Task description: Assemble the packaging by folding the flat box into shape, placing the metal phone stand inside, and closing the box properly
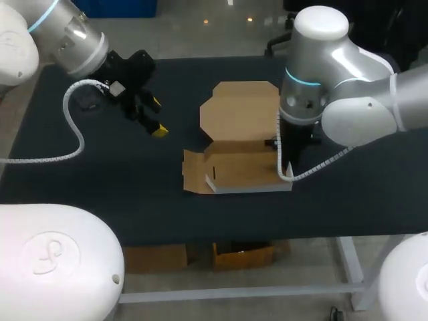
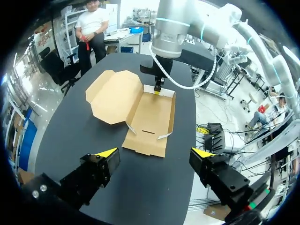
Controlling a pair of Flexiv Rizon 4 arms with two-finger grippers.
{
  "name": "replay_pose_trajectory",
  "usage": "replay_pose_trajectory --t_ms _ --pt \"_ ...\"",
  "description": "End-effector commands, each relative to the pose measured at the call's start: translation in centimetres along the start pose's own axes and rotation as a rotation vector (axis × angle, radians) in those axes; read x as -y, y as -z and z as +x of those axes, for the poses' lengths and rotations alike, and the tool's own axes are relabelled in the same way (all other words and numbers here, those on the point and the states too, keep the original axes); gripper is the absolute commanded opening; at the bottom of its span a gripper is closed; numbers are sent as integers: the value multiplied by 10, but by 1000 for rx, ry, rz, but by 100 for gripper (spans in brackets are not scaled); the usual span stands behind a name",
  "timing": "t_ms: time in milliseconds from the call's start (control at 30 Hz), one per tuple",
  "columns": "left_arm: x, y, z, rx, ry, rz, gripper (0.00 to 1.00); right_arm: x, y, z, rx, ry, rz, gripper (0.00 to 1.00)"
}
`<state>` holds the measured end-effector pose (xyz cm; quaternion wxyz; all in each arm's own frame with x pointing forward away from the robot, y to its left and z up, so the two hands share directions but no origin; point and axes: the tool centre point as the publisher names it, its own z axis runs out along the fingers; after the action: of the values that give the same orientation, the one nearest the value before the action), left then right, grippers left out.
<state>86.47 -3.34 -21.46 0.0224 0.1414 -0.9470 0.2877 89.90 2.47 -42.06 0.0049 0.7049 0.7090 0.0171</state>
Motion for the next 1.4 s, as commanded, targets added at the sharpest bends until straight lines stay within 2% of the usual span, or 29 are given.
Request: replay_pose_trajectory --t_ms 33,200,400,700,1033,1233,1400 --pt "-20 -24 4 -58 127 -1 100 0 0 0 1 0 1 0" --pt "-39 -44 12 -108 231 10 100 0 0 0 1 0 1 0" --pt "-47 -49 13 -110 262 -5 100 0 0 0 1 0 1 0" --pt "-48 -50 13 -116 308 -34 100 0 0 0 1 0 1 0" --pt "-68 -60 15 -126 372 -69 100 0 0 0 1 0 1 0" --pt "-66 -63 14 -80 399 -77 100 0 0 0 1 0 1 0" --pt "-58 -63 10 -50 374 -65 100 0 0 0 1 0 1 0"
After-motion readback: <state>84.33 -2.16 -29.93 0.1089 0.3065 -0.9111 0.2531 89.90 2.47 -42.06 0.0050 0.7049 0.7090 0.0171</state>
